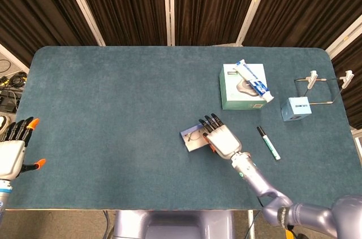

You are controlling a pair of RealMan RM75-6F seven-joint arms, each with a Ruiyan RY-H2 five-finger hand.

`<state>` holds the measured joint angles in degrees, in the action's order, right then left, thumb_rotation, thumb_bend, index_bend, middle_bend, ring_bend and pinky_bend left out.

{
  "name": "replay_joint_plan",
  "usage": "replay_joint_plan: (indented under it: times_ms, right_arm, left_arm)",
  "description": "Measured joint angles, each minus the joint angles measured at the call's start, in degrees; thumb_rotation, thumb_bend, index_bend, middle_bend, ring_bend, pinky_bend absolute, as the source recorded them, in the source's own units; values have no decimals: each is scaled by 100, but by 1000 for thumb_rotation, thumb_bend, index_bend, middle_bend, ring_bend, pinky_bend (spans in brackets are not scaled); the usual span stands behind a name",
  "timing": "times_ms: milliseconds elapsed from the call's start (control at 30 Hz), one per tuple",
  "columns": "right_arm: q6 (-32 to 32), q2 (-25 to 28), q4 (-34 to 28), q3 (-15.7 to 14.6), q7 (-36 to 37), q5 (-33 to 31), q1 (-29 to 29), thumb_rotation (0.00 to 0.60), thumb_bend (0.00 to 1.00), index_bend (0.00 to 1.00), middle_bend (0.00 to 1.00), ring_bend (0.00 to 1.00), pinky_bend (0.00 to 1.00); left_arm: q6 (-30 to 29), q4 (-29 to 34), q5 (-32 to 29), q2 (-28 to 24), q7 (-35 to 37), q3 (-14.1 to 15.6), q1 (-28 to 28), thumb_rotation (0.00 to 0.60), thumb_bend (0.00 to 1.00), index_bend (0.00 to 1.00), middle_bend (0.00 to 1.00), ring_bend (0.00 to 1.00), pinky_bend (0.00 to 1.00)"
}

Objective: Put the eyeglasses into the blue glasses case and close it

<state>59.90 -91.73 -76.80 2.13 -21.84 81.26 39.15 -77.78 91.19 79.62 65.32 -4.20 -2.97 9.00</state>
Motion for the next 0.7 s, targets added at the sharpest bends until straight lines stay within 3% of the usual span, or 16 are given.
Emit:
replay_joint_plan:
  times_ms: [300, 700]
  right_arm:
    - [209, 1252, -1300, -516, -505, 459, -333, 600, 421, 646, 94, 0, 0]
    - [-122, 1240, -1311, -477, -830, 520, -286, 600, 422, 646, 93, 0, 0]
  left_arm:
    - [-142, 140, 208, -57, 20, 83, -62, 600, 0, 0, 0, 0, 0]
    - [-45, 169, 91, -8, -155, 67, -29, 600, 0, 0, 0, 0, 0]
